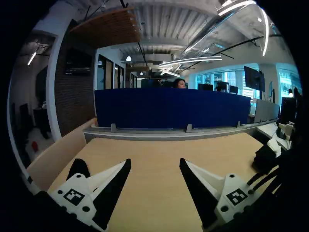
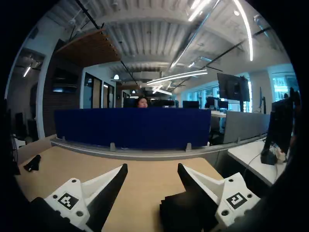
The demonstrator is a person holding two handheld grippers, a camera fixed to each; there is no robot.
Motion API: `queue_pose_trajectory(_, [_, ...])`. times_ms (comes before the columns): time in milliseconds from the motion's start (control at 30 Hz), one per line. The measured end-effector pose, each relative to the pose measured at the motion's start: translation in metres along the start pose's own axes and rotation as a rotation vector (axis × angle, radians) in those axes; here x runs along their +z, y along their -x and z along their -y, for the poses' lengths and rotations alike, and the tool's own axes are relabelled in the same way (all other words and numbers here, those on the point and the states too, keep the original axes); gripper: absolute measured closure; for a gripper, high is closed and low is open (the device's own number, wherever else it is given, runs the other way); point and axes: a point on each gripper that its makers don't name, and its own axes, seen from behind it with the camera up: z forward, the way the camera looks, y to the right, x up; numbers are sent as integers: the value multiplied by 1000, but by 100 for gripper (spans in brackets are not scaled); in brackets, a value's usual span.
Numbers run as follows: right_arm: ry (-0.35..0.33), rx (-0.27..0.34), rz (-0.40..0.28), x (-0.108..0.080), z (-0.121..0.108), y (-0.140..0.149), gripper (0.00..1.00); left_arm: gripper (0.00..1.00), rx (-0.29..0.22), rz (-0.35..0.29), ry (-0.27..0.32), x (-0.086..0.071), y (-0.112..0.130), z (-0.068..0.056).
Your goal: Fold towel
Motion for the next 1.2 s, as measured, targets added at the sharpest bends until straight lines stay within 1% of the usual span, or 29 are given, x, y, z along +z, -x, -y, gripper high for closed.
queue_pose_trajectory(100, [-4,-3,-2,-2,13,-5,0,7,-15,-26,0,2,-8,1])
queue_pose_trajectory(200, [-12,-6,-8,-2,26,-8,0,7,-20,-52,4,4,-15,1])
queue_pose_trajectory(400, [-33,-8,-4,0,49,-8,0,7,-15,-78,9,7,-20,1])
queue_pose_trajectory(600, [-42,2,6,0,59,-8,0,7,-26,-105,18,6,-24,-3])
queue_pose_trajectory(900, [-64,23,17,-5,73,-14,0,7,-10,-149,17,5,-25,-5])
queue_pose_trajectory(1000, [-67,20,15,-6,77,-18,0,7,-7,-163,11,4,-26,-3])
queue_pose_trajectory(1200, [-65,10,12,-7,84,-26,0,7,10,-181,-13,5,-16,6])
